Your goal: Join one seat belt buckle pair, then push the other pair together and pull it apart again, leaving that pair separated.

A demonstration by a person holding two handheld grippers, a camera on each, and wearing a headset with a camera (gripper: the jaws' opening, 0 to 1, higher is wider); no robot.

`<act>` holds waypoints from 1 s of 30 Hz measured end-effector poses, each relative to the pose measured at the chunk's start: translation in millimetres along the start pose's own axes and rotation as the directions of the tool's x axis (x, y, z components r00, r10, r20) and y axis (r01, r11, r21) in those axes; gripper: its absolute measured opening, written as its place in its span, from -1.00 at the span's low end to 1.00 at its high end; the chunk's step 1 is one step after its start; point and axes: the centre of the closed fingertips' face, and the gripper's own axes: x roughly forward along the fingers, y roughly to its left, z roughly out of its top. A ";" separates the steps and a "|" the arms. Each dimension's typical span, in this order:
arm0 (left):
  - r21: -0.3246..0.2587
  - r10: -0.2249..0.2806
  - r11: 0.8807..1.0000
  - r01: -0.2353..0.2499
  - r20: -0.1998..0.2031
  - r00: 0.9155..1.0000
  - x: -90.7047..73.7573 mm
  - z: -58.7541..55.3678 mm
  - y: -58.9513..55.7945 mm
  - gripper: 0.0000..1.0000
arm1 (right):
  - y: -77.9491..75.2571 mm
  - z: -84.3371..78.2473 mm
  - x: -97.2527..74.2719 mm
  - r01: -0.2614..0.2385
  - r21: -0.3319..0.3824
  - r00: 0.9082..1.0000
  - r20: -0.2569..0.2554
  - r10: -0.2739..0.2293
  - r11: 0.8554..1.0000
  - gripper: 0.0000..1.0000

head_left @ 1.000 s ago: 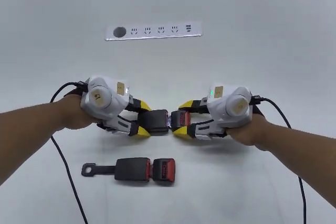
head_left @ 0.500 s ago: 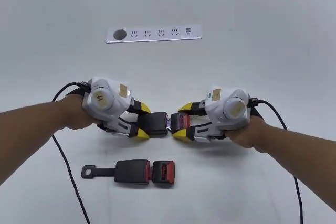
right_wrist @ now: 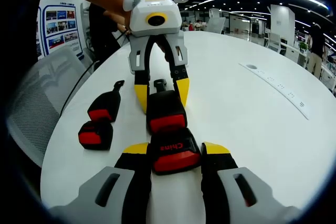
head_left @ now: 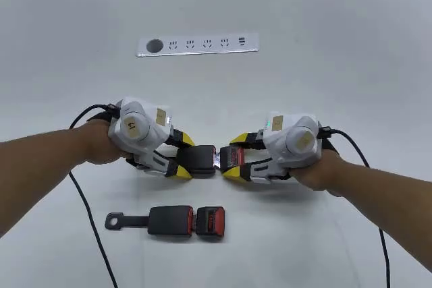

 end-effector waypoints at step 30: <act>-0.005 0.006 1.000 -0.006 0.003 1.000 0.1 0.3 0.9 -0.34 | -7.1 -24.4 -32.5 0.008 0.021 1.000 0.006 -0.009 1.000 -0.30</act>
